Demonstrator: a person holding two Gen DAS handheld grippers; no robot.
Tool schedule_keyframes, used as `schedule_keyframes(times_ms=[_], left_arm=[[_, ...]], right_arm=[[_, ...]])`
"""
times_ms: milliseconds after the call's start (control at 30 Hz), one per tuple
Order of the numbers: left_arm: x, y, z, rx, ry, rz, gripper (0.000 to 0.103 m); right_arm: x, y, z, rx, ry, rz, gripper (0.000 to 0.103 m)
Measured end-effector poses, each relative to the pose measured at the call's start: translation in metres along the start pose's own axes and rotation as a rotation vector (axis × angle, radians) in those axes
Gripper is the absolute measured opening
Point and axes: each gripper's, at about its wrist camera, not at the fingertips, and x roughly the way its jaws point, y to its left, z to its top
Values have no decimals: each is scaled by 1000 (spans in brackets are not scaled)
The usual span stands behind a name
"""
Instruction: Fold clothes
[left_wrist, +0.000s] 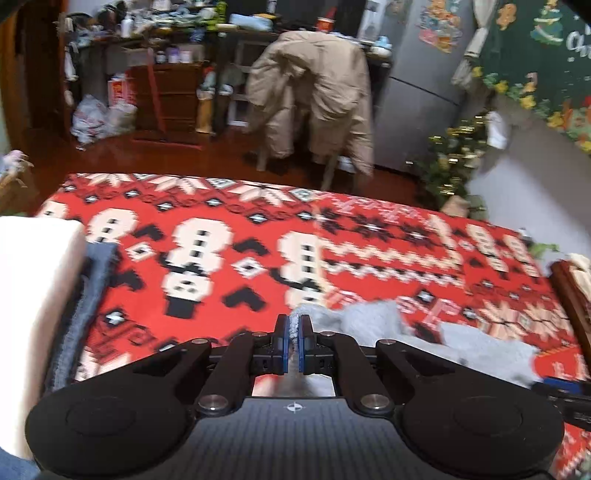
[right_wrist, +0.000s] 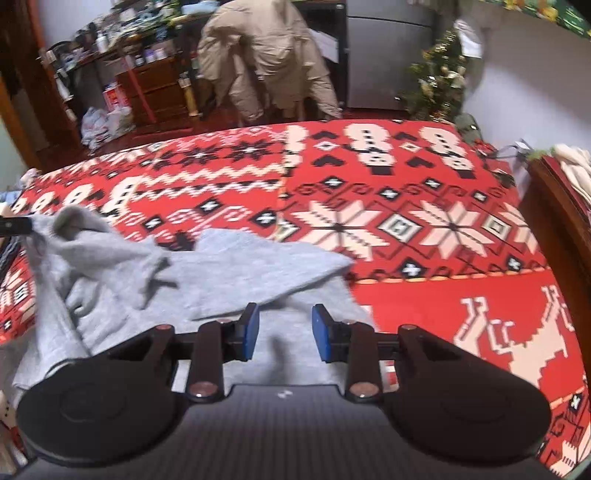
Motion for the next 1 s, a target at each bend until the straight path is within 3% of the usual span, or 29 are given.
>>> schedule_keyframes(times_ms=[167, 367, 500, 600, 767, 1000], left_arm=[[-17, -18, -12, 8, 40, -125, 4], [-46, -59, -42, 72, 68, -234, 5], [-56, -81, -66, 124, 85, -263, 4], [-60, -93, -80, 145, 83, -269, 4], [-62, -105, -92, 166, 95, -303, 4], [-63, -124, -108, 208, 107, -331, 4]], right_arm=[[-12, 19, -1, -28, -30, 47, 36], [-38, 58, -8, -50, -43, 242, 36], [-49, 73, -11, -15, -18, 321, 36], [-54, 70, -13, 29, 8, 357, 23], [-48, 46, -15, 160, 74, 399, 23], [-22, 27, -21, 283, 179, 456, 35]])
